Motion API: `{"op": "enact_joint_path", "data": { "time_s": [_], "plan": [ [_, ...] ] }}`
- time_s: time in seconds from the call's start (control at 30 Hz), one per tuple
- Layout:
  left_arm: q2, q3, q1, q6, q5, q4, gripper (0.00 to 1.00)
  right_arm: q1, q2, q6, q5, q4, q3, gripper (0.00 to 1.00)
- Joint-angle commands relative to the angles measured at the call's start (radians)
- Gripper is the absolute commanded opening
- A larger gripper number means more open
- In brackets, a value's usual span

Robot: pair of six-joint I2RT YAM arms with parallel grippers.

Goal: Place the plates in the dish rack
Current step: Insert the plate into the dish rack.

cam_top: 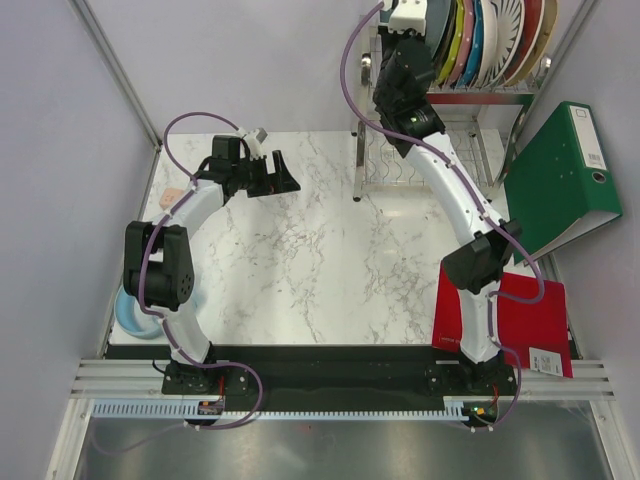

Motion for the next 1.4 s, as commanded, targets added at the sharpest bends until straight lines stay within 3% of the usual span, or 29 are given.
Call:
{"op": "enact_joint_path", "data": {
  "time_s": [0.0, 0.3, 0.6, 0.97, 1.37],
  "plan": [
    [0.005, 0.034, -0.006, -0.028, 0.025, 0.020, 1.00, 0.003, -0.081, 0.010, -0.030, 0.198, 0.053, 0.00],
    [0.005, 0.034, -0.007, -0.029, 0.025, 0.020, 1.00, 0.006, -0.073, -0.063, 0.006, 0.239, 0.045, 0.00],
    [0.011, 0.032, -0.007, -0.034, 0.028, 0.020, 1.00, 0.015, -0.098, -0.048, 0.047, 0.170, -0.029, 0.00],
    [0.022, 0.034, -0.007, -0.032, 0.027, 0.020, 1.00, 0.015, -0.078, -0.060, 0.104, 0.204, -0.052, 0.00],
    [0.045, 0.057, -0.007, -0.040, 0.041, 0.016, 1.00, -0.013, -0.007, -0.054, 0.131, 0.161, -0.012, 0.00]
  ]
}}
